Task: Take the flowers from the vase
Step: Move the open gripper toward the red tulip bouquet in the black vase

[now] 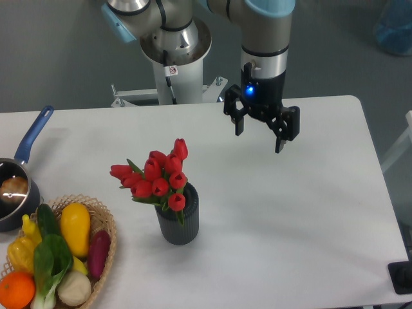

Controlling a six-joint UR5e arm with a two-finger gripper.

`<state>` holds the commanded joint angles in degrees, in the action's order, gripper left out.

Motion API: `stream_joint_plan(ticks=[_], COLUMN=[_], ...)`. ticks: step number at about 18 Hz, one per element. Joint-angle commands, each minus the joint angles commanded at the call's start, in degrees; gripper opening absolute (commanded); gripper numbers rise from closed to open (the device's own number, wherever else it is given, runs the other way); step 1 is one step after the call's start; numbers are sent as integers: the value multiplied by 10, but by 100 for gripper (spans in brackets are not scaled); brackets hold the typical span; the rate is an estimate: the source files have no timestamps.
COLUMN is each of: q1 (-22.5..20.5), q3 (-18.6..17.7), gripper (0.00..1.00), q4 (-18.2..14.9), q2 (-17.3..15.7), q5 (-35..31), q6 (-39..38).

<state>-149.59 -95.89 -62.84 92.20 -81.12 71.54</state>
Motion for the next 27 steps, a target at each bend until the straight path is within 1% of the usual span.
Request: stream_joint_plan(ticks=[3, 7, 10, 12, 13, 16, 20, 24, 25, 27], q1=[0, -3, -6, -11, -12, -11, -23, -18, -19, -27], q3=[-5, 0, -3, -13, -17, -17, -18, -29, -38, -56], gripper=[100, 100, 100, 100, 100, 100, 100, 100, 100, 100], q4=[0, 2, 2, 2, 2, 3, 1, 1, 1, -2], q2=[0, 4, 8, 9, 10, 31, 32, 48, 48, 51], q5=[1, 3, 30, 40, 47, 47, 49, 60, 69, 109], q6=[1, 1, -5, -6, -8, -4, -1, 31, 45, 84])
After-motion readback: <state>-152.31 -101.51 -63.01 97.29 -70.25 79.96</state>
